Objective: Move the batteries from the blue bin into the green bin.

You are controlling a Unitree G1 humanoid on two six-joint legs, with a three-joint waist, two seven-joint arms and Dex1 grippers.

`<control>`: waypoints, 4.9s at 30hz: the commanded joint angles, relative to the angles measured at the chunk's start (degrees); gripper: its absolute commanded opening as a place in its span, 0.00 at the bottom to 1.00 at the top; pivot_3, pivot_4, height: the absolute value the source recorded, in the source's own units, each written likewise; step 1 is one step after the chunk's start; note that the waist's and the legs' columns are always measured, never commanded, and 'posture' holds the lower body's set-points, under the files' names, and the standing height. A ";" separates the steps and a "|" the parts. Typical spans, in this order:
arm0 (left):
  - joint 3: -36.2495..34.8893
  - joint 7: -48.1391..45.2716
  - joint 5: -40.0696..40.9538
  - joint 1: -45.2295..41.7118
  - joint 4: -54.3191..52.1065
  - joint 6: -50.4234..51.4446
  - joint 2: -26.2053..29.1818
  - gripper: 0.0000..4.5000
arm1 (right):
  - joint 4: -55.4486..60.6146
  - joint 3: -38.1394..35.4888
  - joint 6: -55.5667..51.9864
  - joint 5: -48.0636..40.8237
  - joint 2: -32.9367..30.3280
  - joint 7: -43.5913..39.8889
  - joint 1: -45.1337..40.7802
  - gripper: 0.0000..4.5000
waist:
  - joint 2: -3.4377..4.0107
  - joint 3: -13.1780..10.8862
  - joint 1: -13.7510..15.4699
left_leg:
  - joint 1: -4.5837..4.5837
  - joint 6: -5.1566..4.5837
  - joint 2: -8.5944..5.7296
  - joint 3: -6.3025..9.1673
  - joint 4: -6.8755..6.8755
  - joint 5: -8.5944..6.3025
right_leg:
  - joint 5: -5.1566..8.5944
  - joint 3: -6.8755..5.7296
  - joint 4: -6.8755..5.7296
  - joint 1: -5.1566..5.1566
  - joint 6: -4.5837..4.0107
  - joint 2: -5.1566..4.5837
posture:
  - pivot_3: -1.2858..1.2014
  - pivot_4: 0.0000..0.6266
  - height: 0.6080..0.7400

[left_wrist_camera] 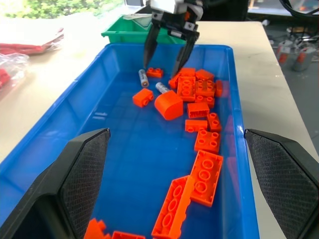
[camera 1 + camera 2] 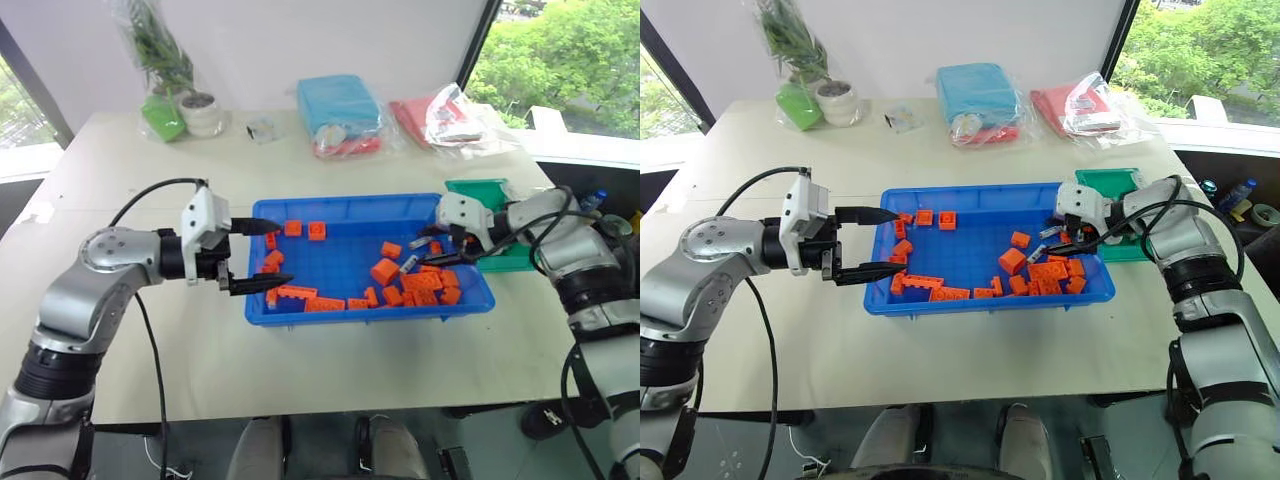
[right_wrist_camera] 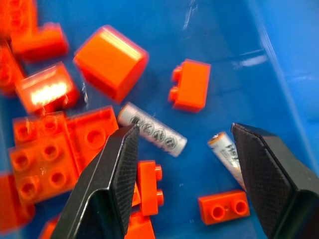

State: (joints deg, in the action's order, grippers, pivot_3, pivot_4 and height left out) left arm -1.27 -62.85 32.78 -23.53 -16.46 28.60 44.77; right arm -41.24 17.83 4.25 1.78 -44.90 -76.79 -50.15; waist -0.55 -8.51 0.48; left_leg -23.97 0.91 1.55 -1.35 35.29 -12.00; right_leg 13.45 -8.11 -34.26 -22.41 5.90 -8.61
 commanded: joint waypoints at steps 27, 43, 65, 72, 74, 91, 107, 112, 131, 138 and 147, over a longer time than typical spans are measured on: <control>-1.55 0.14 0.37 -2.86 -0.59 0.50 0.58 1.00 | 11.92 -10.56 -9.95 -5.92 4.57 1.37 8.99 0.01 | -0.07 0.04 0.21 | 0.47 0.02 0.02 -0.01 -0.03 -0.01 | 0.01 0.05 -0.03 0.46 -0.02 -0.02 | 0.52 0.24 0.57; 0.87 -0.92 -0.93 -6.32 3.07 -0.78 -1.66 1.00 | 25.60 -25.36 -39.11 -6.70 -4.21 30.46 12.48 0.57 | -0.03 0.02 0.22 | 0.41 0.02 0.01 -0.11 -0.07 -0.03 | 0.02 0.09 0.01 0.27 -0.03 -0.05 | 0.52 0.24 0.57; -0.21 0.33 -0.47 -5.64 0.59 0.23 -1.25 1.00 | -8.68 1.51 4.28 7.98 0.73 2.60 -7.79 0.67 | -0.01 -0.01 -0.11 | 0.40 0.01 0.06 -0.24 -0.08 -0.02 | 0.00 0.18 -0.06 0.18 -0.04 -0.01 | 0.52 0.24 0.57; -1.73 1.71 -0.10 -4.05 -1.17 0.86 -0.58 1.00 | -21.08 3.83 11.27 13.82 3.76 6.35 -11.30 0.67 | -0.12 0.05 -0.29 | 0.45 0.01 0.06 -0.24 -0.05 -0.02 | -0.01 0.19 -0.09 0.24 -0.04 0.01 | 0.52 0.24 0.57; -1.97 1.96 -0.03 -3.70 -1.57 0.97 -0.49 1.00 | -23.64 3.03 11.58 14.18 4.97 8.73 -11.67 0.67 | -0.27 0.15 -0.35 | 0.49 0.02 0.07 -0.23 -0.05 -0.02 | -0.01 0.19 -0.09 0.27 -0.04 0.01 | 0.52 0.24 0.57; -0.89 1.05 -0.81 -6.62 1.39 -0.40 -1.10 1.00 | -20.20 0.14 9.66 13.49 8.33 7.43 -9.97 0.57 | -0.57 0.33 -1.43 | 0.63 0.02 0.11 -0.19 0.01 -0.03 | -0.01 0.20 -0.22 0.42 -0.06 0.02 | 0.52 0.24 0.57; -1.35 2.29 -1.13 -5.90 1.00 -1.16 -2.33 1.00 | -19.02 5.06 10.45 19.68 11.32 5.42 -14.80 0.79 | -0.39 0.22 -1.04 | 0.55 0.02 0.08 -0.23 0.02 -0.02 | -0.01 0.26 -0.31 0.27 -0.06 -0.02 | 0.52 0.24 0.57; -2.09 2.81 -0.85 -4.69 0.28 -1.08 -1.91 1.00 | -18.25 5.57 11.30 19.85 11.34 3.58 -14.50 0.79 | -0.29 0.16 -1.24 | 0.52 0.02 0.07 -0.25 -0.01 -0.02 | -0.01 0.27 -0.31 0.21 -0.07 -0.01 | 0.52 0.24 0.57; -2.02 3.34 -0.79 -5.08 0.31 -1.11 -1.70 1.00 | -21.22 -0.05 6.17 13.80 15.01 1.83 -14.48 0.00 | -0.32 0.18 -1.26 | 0.54 0.03 0.08 -0.26 0.00 -0.01 | -0.01 0.30 -0.40 0.19 -0.07 0.00 | 0.52 0.24 0.57; -1.95 2.67 -0.62 -5.08 0.91 -1.10 -1.42 1.00 | 10.91 -14.29 -19.57 -1.87 13.85 5.31 -4.86 0.00 | -0.25 0.13 -0.95 | 0.53 0.04 0.09 -0.25 0.01 -0.01 | -0.02 0.31 -0.74 0.12 -0.08 -0.04 | 0.52 0.24 0.57; -0.44 1.35 -1.15 -6.33 3.02 -1.72 -2.41 1.00 | 30.06 -25.30 -36.41 -2.25 1.25 20.96 6.80 0.00 | -0.20 0.11 0.50 | 0.50 0.18 0.09 -0.26 0.03 -0.11 | 0.14 0.25 -0.08 0.03 -0.25 -0.05 | 0.52 0.24 0.57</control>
State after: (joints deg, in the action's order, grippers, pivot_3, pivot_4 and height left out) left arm -1.20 -61.08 31.70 -28.26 -13.34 28.05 42.45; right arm -13.61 -4.62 -30.88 -0.23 -42.35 -58.41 -43.06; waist -0.75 -8.41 0.98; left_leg -23.48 1.08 1.63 -1.64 35.31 -12.11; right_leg 13.58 -7.86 -34.31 -22.36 5.65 -8.66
